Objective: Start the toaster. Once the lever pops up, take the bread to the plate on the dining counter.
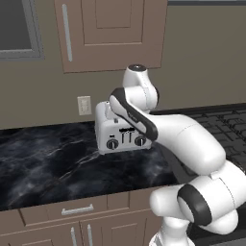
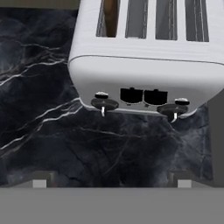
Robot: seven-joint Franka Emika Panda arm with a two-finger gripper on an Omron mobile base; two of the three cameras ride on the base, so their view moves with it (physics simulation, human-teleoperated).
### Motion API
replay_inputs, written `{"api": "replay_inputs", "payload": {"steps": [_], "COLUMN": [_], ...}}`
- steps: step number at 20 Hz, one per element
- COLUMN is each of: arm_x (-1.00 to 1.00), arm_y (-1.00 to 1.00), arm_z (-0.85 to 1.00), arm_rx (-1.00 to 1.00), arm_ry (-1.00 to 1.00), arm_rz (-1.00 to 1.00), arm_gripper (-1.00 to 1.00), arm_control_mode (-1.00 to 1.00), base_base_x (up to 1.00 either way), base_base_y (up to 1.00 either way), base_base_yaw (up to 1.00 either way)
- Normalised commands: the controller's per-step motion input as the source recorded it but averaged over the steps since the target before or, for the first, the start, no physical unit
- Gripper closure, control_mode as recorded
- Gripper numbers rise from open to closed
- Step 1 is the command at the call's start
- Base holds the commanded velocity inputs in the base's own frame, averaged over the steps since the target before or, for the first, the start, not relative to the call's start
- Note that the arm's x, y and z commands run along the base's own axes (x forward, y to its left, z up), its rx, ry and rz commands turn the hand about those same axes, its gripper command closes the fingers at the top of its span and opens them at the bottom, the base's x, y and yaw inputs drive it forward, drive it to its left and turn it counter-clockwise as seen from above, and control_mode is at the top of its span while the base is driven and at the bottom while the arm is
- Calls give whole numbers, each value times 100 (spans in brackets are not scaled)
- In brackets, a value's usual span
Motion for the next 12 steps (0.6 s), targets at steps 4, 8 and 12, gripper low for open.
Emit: {"api": "replay_inputs", "payload": {"steps": [4, 8, 12], "arm_x": [4, 5, 12], "arm_y": [-14, -3, 0], "arm_z": [0, 0, 0], "arm_rx": [0, 0, 0], "arm_ry": [0, 0, 0], "arm_rz": [1, 0, 0], "arm_gripper": [-100, -100, -100], "arm_control_mode": [-100, -100, -100], "base_base_x": [0, 0, 0], "base_base_y": [0, 0, 0], "base_base_yaw": [0, 0, 0]}}
